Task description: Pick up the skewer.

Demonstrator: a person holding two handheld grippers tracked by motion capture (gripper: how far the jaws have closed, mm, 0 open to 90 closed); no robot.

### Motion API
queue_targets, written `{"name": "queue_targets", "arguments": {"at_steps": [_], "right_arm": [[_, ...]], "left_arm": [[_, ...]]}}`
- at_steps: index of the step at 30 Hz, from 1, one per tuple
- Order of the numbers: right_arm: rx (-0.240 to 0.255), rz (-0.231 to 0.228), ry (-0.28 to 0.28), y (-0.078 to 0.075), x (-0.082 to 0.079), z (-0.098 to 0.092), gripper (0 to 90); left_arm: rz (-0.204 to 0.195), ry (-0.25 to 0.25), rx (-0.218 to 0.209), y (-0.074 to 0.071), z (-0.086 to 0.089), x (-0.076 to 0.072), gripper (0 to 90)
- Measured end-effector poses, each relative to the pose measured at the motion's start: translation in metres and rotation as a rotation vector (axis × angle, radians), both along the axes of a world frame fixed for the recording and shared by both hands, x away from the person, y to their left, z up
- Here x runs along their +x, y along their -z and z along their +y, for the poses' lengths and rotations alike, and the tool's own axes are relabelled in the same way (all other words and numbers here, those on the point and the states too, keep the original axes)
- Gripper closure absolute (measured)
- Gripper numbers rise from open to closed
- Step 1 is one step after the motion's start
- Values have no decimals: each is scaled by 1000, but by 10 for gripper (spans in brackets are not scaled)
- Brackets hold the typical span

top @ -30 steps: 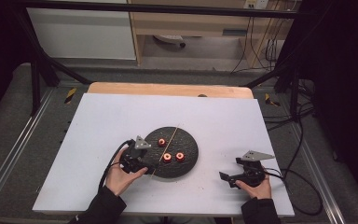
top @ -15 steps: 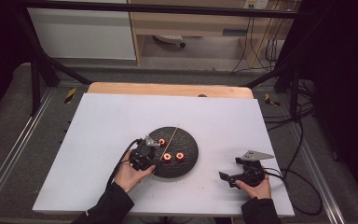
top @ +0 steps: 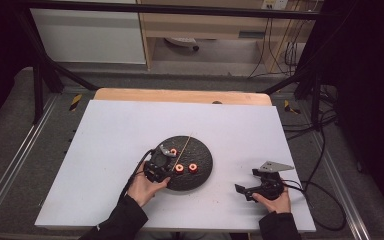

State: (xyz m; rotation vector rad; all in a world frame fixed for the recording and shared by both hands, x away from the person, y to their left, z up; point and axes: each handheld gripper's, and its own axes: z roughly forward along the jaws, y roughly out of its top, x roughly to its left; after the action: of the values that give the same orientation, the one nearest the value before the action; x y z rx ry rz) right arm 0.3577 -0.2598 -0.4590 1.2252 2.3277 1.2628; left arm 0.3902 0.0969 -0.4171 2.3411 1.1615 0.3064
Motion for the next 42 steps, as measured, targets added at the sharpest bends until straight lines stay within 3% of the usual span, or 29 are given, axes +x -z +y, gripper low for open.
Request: {"name": "queue_targets", "arguments": {"at_steps": [9, 26, 36, 42], "right_arm": [[1, 3, 1, 0, 0, 0, 12], [0, 3, -2, 0, 0, 0, 12], [2, 1, 2, 0, 0, 0, 12], [-4, 2, 1, 1, 0, 0, 12]], "left_arm": [[-4, -40, 4, 0, -3, -1, 812], [7, -69, -2, 0, 4, 0, 878], [-47, -59, -35, -6, 17, -4, 881], [-81, -26, -92, -11, 34, -9, 881]]}}
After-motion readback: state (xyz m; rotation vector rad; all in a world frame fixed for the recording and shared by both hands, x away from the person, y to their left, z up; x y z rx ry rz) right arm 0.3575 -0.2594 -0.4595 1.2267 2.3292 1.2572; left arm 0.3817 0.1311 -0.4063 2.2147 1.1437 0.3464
